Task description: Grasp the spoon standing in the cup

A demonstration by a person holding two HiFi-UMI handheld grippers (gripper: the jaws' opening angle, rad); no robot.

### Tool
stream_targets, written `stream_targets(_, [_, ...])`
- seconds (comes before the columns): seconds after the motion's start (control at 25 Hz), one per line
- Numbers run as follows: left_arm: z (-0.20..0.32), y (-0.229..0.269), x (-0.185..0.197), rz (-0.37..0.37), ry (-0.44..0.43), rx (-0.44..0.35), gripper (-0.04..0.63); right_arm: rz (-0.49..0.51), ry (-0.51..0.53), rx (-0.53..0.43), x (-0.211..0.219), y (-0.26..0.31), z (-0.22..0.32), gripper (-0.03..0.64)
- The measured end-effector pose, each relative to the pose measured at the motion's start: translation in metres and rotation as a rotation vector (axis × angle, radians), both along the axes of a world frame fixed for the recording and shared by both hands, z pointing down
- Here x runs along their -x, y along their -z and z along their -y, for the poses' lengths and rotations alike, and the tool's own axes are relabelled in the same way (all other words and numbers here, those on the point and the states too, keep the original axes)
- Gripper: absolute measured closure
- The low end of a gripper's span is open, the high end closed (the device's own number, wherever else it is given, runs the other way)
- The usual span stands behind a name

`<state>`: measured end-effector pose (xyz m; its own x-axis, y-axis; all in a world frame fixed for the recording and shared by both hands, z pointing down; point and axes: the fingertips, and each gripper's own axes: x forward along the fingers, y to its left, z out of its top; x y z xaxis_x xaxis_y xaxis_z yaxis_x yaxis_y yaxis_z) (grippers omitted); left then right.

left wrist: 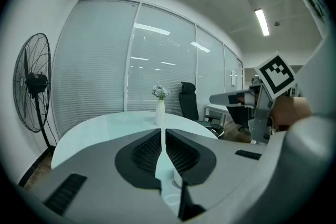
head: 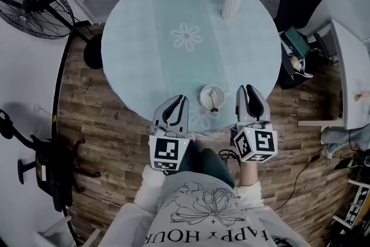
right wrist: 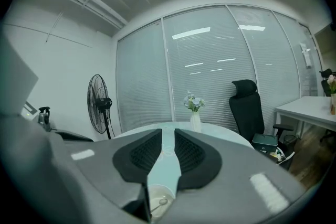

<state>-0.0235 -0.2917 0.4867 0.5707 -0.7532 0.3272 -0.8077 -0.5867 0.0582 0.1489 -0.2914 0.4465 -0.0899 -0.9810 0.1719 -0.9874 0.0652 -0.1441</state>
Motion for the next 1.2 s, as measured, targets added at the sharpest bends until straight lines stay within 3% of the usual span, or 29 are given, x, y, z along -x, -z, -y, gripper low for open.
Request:
stream_targets(0.72, [-0.023,-0.066,-0.043,0.088,-0.164,0.129,0.514,-0.003,-0.004,0.059,-0.016,-0.023,0.003,0.532])
stream_targets(1.2, [-0.038,-0.096,-0.075,0.106,-0.290,0.159,0.495,0.001,0.014,0.081,-0.029,-0.031,0.008,0.532])
